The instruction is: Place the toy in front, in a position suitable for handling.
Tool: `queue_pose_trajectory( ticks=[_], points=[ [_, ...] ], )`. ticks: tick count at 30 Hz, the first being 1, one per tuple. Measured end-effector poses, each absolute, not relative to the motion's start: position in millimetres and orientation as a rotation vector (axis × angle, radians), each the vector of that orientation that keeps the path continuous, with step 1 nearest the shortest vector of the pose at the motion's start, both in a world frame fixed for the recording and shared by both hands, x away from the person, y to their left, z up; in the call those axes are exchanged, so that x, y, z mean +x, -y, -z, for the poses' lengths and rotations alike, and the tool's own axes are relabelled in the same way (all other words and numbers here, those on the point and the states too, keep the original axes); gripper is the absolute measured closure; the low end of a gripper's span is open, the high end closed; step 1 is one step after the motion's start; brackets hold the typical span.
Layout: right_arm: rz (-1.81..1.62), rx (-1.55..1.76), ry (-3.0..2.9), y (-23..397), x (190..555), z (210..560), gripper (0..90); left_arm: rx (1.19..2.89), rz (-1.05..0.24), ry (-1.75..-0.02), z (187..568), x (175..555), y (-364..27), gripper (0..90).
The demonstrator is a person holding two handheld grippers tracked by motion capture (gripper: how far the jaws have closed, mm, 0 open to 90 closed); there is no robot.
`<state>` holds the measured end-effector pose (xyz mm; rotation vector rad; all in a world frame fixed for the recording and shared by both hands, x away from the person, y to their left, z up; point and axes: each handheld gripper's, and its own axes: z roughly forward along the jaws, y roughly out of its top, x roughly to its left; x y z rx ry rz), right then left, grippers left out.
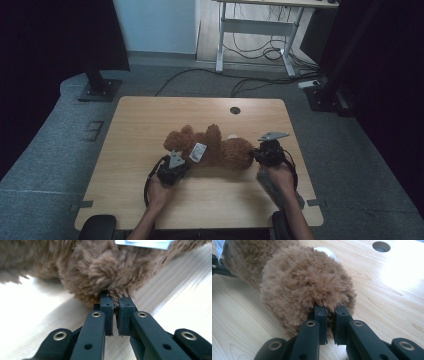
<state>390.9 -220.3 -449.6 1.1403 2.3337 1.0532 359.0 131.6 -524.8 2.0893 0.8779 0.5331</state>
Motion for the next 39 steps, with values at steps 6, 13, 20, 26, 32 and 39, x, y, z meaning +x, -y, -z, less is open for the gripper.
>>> queue_pose_trajectory(
  ticks=[6, 13, 20, 26, 32, 39],
  points=[
    [-1.058, 1.119, -2.297, 224, 389, 438, 84.5, 2.017, -0.589, -0.806, 491, 352, -137, 85.7],
    [-1.088, 1.095, -2.277, 227, 388, 419, 85.1, 1.981, -0.627, -0.722, 445, 343, -141, 86.2],
    [-1.092, 1.098, -2.296, 224, 393, 409, 85.1, 1.999, -0.616, -0.679, 416, 337, -144, 86.2],
    [-1.067, 1.142, -2.336, 215, 411, 418, 85.0, 2.033, -0.571, -0.726, 419, 349, -148, 86.0],
    [-1.021, 1.195, -2.364, 211, 430, 437, 84.8, 2.053, -0.496, -0.759, 432, 369, -149, 85.6],
    [-0.962, 1.251, -2.376, 214, 444, 463, 83.8, 2.132, -0.481, -0.789, 459, 393, -141, 83.9]
  ],
)
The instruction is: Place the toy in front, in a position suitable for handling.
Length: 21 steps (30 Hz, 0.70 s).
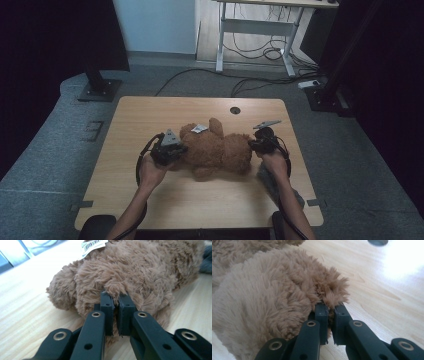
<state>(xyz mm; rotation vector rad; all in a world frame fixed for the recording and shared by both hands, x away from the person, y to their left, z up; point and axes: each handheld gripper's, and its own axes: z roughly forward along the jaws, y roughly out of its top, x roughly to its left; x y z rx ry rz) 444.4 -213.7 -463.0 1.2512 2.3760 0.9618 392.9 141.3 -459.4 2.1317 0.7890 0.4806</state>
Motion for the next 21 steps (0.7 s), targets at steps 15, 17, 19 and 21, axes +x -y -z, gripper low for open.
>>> queue_pose_trajectory(
  ticks=[15, 17, 19, 21],
  points=[
    [-1.023, 1.285, -2.280, 234, 441, 454, 49.0, 2.054, -0.509, -0.829, 456, 392, -171, 42.5],
    [-1.029, 1.278, -2.271, 239, 436, 449, 43.8, 2.053, -0.505, -0.833, 457, 392, -179, 36.8],
    [-1.037, 1.263, -2.266, 241, 431, 446, 40.7, 2.065, -0.495, -0.852, 463, 392, -184, 31.6],
    [-1.041, 1.255, -2.265, 242, 424, 443, 37.2, 2.074, -0.470, -0.861, 471, 393, -188, 29.5]
  ],
)
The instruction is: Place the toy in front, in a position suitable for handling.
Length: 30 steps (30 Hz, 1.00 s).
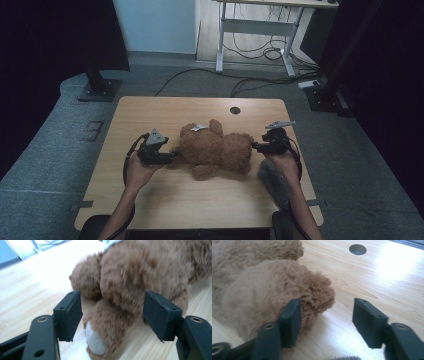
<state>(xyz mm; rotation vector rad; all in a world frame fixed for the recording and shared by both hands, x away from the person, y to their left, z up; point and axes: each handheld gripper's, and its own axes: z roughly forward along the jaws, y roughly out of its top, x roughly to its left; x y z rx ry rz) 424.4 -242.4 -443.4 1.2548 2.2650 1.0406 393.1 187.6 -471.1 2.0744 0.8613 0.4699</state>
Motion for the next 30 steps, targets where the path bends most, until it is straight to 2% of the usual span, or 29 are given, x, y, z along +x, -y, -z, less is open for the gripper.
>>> queue_pose_trajectory(
  ticks=[5, 8, 14, 17, 19, 22, 30],
  points=[
    [-1.075, 1.205, -2.282, 241, 408, 443, 34.3, 2.121, -0.439, -0.877, 495, 397, -184, 26.0],
    [-1.107, 1.180, -2.292, 239, 398, 445, 32.9, 2.149, -0.435, -0.893, 507, 401, -181, 27.1],
    [-1.164, 1.123, -2.345, 229, 382, 456, 28.7, 2.179, -0.455, -0.930, 521, 405, -180, 45.2],
    [-1.138, 1.103, -2.382, 221, 382, 466, 29.2, 2.187, -0.449, -0.927, 518, 403, -180, 59.0],
    [-1.110, 1.100, -2.380, 216, 384, 470, 32.0, 2.203, -0.454, -0.914, 516, 400, -179, 64.4],
    [-1.123, 1.116, -2.362, 215, 390, 472, 36.2, 2.207, -0.445, -0.900, 512, 393, -178, 67.0],
    [-1.081, 1.152, -2.352, 219, 406, 472, 35.7, 2.182, -0.389, -0.890, 511, 371, -179, 66.4]
  ],
)
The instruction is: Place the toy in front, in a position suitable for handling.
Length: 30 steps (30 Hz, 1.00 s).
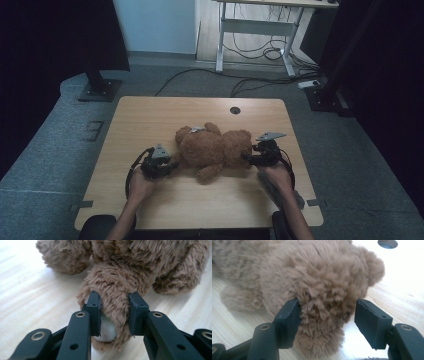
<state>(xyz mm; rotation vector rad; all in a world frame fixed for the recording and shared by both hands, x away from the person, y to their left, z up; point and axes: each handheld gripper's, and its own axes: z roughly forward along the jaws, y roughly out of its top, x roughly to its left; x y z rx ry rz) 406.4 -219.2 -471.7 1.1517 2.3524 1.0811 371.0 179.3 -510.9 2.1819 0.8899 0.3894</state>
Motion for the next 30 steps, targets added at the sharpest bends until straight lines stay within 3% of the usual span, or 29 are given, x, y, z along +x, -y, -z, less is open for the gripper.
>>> queue_pose_trajectory(
  ticks=[12, 21, 30],
  points=[
    [-1.033, 1.126, -2.343, 243, 382, 459, 28.2, 2.150, -0.404, -0.892, 523, 369, -182, 59.3],
    [-0.866, 1.242, -2.360, 277, 355, 482, 25.3, 2.130, -0.392, -0.891, 529, 369, -185, 57.2],
    [-0.760, 1.302, -2.386, 287, 343, 513, 35.6, 2.101, -0.388, -0.884, 537, 369, -188, 52.3]
  ],
)
